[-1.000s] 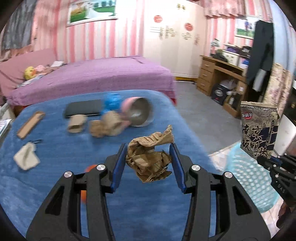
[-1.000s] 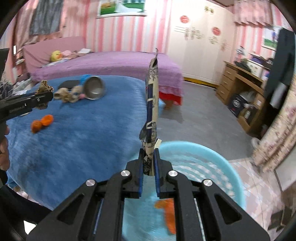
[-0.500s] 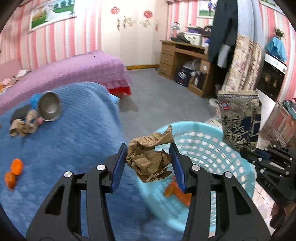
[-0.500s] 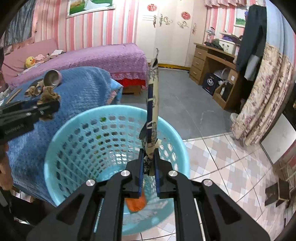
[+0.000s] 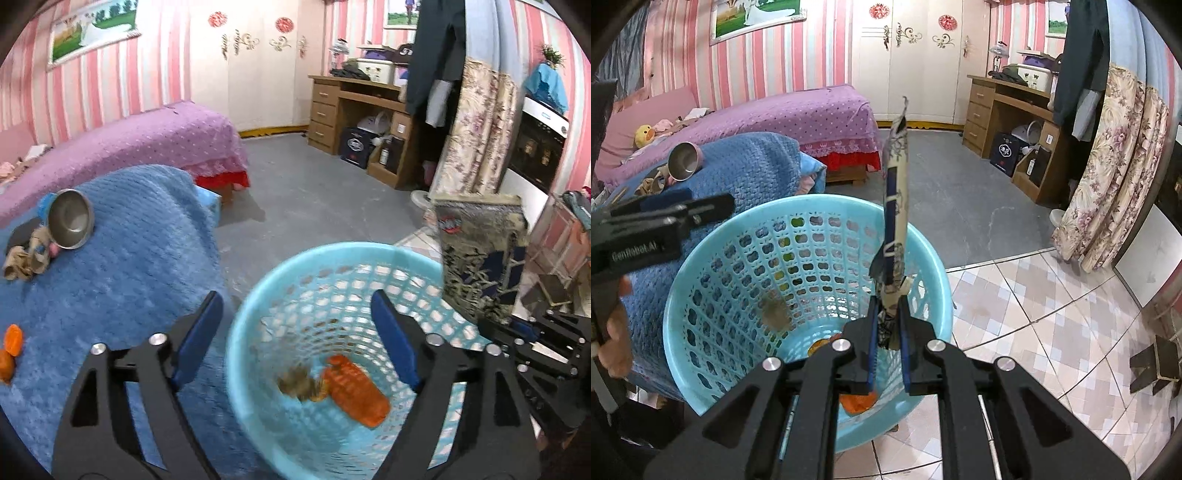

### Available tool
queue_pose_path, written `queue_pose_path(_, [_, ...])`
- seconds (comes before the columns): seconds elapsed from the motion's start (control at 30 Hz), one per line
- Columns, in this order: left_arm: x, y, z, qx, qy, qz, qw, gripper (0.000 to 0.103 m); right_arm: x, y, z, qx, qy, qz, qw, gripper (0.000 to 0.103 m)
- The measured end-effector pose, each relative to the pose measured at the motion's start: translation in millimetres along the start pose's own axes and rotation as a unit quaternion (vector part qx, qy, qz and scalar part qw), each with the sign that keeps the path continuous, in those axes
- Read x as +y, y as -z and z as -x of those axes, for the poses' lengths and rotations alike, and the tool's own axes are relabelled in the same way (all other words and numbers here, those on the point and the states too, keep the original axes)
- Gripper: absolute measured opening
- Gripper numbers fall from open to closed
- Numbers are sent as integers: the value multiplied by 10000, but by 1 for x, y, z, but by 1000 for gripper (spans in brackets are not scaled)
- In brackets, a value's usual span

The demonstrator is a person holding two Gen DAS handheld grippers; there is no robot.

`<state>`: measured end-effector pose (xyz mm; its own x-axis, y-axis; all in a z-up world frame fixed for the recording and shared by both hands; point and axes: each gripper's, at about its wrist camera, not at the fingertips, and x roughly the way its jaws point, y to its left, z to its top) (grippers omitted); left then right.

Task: Collect trash
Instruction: 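Carry brown paper and wrapper to the blue basket and release both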

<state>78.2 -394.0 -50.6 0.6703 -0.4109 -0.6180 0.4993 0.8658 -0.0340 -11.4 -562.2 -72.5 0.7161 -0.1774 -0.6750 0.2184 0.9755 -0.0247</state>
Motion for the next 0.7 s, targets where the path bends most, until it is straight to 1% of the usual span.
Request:
queue_pose_path(0.17, [35, -3, 13, -196, -343, 133, 9991, 91, 7, 1, -3, 46, -52, 27, 10000, 10])
queue_pose_path(0.27, [55, -2, 20, -235, -515, 219, 9982, 92, 13, 1, -8, 66, -86, -26, 9999, 10])
queue_pose_path(0.53, [90, 0, 32, -227, -711, 419, 9963, 93, 24, -2, -19, 69, 91, -175, 9998, 15])
queue_pose_path(0.57, [92, 2, 33, -226, -729, 425, 9962, 93, 25, -1, -20, 50, 149, -198, 9997, 19])
queue_pose_path(0.63, [100, 4, 37, -228, -767, 450, 9958, 94, 25, 0, -19, -12, 286, -299, 9991, 51])
queue_pose_path(0.67, [102, 4, 38, -225, -774, 460, 9957, 94, 25, 0, -19, -47, 340, -331, 9989, 57])
queue_pose_path(0.7, [104, 5, 39, -223, -789, 476, 9955, 94, 26, 1, -18, -76, 408, -347, 9985, 65])
